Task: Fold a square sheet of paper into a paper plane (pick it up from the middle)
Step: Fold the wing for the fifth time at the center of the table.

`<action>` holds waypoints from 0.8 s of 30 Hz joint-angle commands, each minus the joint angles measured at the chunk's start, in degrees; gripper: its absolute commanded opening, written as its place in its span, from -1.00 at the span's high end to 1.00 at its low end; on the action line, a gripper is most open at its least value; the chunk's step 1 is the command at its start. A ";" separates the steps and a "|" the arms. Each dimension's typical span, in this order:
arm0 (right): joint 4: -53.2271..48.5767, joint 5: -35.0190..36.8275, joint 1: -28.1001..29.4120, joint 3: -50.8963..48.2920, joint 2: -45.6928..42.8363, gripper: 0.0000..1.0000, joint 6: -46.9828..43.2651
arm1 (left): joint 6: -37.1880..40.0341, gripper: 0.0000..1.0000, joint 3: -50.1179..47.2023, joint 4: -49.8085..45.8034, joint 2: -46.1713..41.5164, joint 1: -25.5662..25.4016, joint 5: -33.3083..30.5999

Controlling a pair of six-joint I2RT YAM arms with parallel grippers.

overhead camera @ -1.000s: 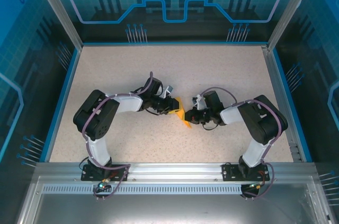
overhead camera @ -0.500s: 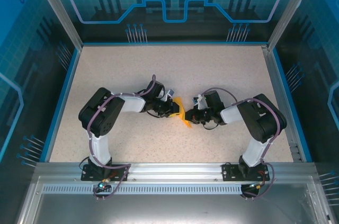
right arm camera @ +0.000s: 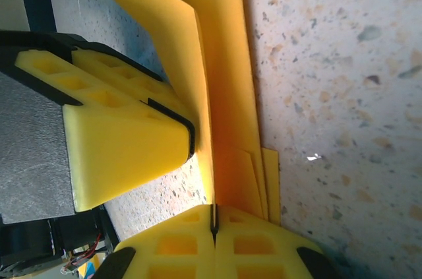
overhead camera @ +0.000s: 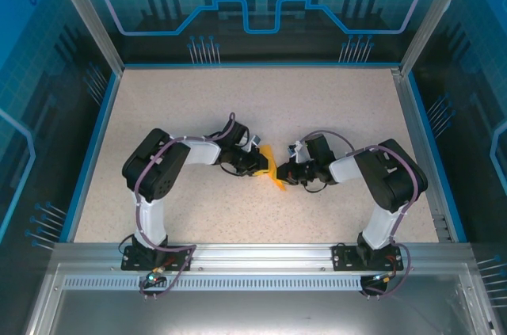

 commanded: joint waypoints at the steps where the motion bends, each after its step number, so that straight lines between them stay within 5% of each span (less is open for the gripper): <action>1: -6.31 2.20 -0.32 0.67 -0.34 0.88 -2.30 | 0.78 0.69 1.42 -6.76 1.83 -0.28 -4.43; 12: -14.61 0.90 -0.19 0.49 -7.80 0.70 -5.39 | 0.73 0.69 2.20 -10.58 2.32 -0.24 -5.90; 24: -17.03 1.06 1.08 1.35 -2.91 0.84 -7.08 | 0.55 0.69 2.12 -10.68 1.96 -0.26 -5.81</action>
